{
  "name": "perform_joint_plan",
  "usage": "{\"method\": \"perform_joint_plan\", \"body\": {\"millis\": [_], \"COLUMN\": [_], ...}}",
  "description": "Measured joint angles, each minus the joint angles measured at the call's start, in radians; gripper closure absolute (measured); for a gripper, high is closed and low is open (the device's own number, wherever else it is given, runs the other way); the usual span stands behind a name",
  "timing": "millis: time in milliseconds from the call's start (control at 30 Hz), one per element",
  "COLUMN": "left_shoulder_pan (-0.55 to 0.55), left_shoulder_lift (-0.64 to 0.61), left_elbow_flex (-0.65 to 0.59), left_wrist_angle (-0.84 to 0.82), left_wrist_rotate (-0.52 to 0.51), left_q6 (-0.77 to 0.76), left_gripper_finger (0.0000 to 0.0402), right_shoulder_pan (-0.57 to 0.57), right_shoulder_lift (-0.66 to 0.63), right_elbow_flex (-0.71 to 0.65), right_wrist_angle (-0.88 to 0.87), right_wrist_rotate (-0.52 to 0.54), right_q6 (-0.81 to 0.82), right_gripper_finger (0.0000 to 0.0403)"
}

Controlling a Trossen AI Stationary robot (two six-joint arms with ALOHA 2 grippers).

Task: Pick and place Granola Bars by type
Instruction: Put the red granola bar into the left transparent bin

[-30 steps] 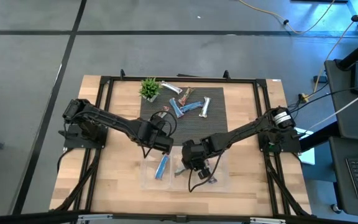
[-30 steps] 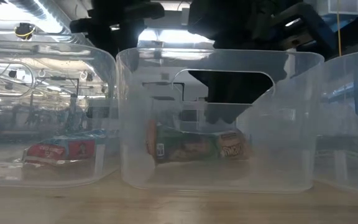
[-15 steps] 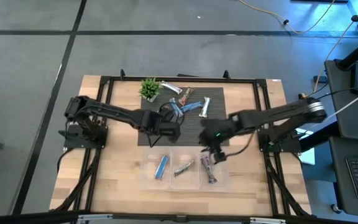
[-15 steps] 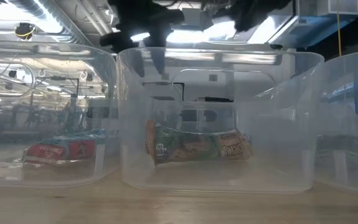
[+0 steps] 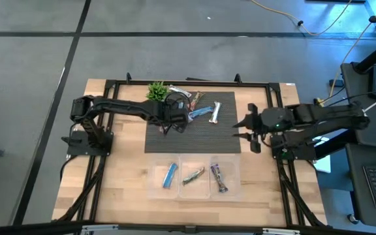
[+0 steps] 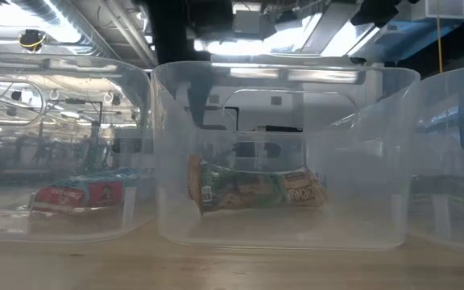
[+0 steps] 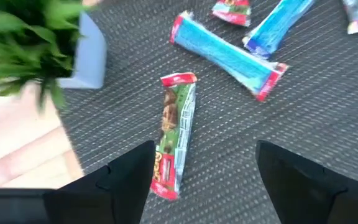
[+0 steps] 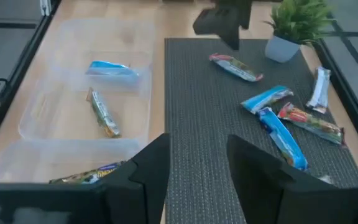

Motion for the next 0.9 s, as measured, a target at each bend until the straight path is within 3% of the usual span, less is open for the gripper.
{"method": "perform_joint_plan", "body": {"millis": [167, 367, 900], "left_shoulder_pan": [0.071, 0.130, 0.150], "left_shoulder_lift": [0.001, 0.005, 0.029], "left_elbow_flex": [-0.099, -0.175, -0.318], "left_wrist_angle": [0.162, 0.225, 0.385], "left_wrist_rotate": [0.066, 0.089, 0.186], "left_q6": [0.054, 0.086, 0.100], "left_gripper_finger": [0.0137, 0.0144, 0.0156], "right_shoulder_pan": [-0.017, -0.046, -0.070], "right_shoulder_lift": [-0.023, -0.008, -0.004], "right_elbow_flex": [-0.028, -0.028, -0.028], "right_wrist_angle": [0.025, 0.028, 0.029], "right_wrist_rotate": [0.000, 0.000, -0.001], "right_q6": [-0.001, 0.000, -0.005], "right_gripper_finger": [0.0241, 0.0241, 0.0241]}}
